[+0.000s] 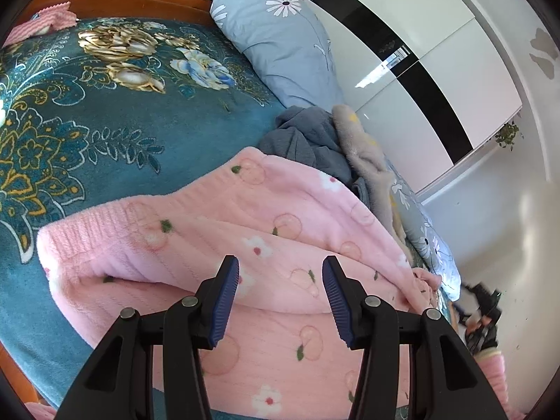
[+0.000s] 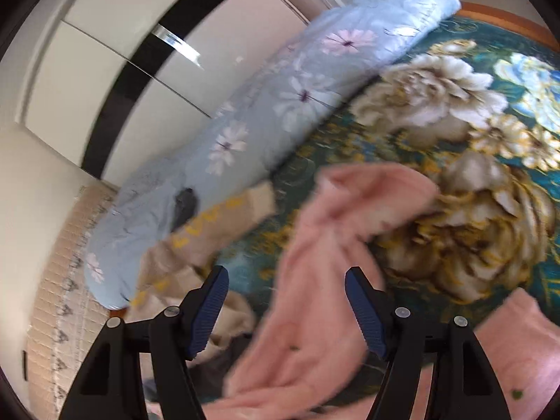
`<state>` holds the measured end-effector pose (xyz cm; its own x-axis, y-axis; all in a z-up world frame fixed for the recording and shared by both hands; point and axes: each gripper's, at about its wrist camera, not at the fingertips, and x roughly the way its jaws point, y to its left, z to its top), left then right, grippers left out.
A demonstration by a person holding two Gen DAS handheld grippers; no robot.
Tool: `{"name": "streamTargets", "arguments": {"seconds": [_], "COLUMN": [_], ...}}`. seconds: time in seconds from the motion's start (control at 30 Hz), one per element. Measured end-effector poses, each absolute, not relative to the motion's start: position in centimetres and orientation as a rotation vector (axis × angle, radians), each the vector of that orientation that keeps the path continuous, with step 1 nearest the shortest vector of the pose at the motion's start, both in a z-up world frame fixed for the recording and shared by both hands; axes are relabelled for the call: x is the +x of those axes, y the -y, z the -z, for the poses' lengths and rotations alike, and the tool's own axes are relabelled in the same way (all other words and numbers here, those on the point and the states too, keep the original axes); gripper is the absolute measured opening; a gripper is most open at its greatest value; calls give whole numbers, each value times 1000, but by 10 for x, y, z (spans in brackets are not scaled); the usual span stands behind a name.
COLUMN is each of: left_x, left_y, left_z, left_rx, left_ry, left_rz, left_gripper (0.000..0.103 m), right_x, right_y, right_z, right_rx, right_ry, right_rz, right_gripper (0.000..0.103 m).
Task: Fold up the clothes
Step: 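Grasp the pink garment edge again with the right gripper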
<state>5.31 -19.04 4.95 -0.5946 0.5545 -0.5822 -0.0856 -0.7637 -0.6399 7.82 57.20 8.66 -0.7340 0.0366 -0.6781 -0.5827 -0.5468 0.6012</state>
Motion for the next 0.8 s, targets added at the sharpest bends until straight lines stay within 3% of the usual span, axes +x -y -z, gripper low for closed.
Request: {"name": "streamTargets", "arguments": {"seconds": [0.07, 0.13, 0.2, 0.33, 0.37, 0.4, 0.53, 0.63, 0.8], "left_x": [51, 51, 52, 56, 56, 57, 60, 60, 56], "left_y": [185, 180, 176, 177, 178, 179, 184, 191, 198], "left_z": [-46, -45, -45, -48, -48, -49, -51, -53, -52], "left_rx": [-1170, -1184, -1189, -1179, -1179, -1178, -1170, -1156, -1150], "left_ry": [796, 783, 772, 778, 779, 781, 783, 784, 816], "left_rz": [-2369, -2360, -2357, -2366, -2368, -2370, -2384, -2404, -2420], "left_gripper": [51, 51, 51, 51, 51, 51, 51, 51, 51], "right_x": [81, 84, 80, 70, 66, 63, 90, 137, 154], "right_y": [-577, -583, -587, -588, -586, -585, -580, -571, -530], "right_z": [-57, -28, -3, 18, 17, 15, -30, -95, -177], "right_rx": [-955, -978, -974, -951, -963, -973, -758, -525, -370], "right_ry": [-1230, -1299, -1392, -1466, -1491, -1521, -1468, -1311, -1004], "right_rz": [-2225, -2142, -2071, -2027, -2050, -2070, -2197, -2292, -2453], "right_gripper": [71, 62, 46, 40, 18, 4, 4, 4, 4]}}
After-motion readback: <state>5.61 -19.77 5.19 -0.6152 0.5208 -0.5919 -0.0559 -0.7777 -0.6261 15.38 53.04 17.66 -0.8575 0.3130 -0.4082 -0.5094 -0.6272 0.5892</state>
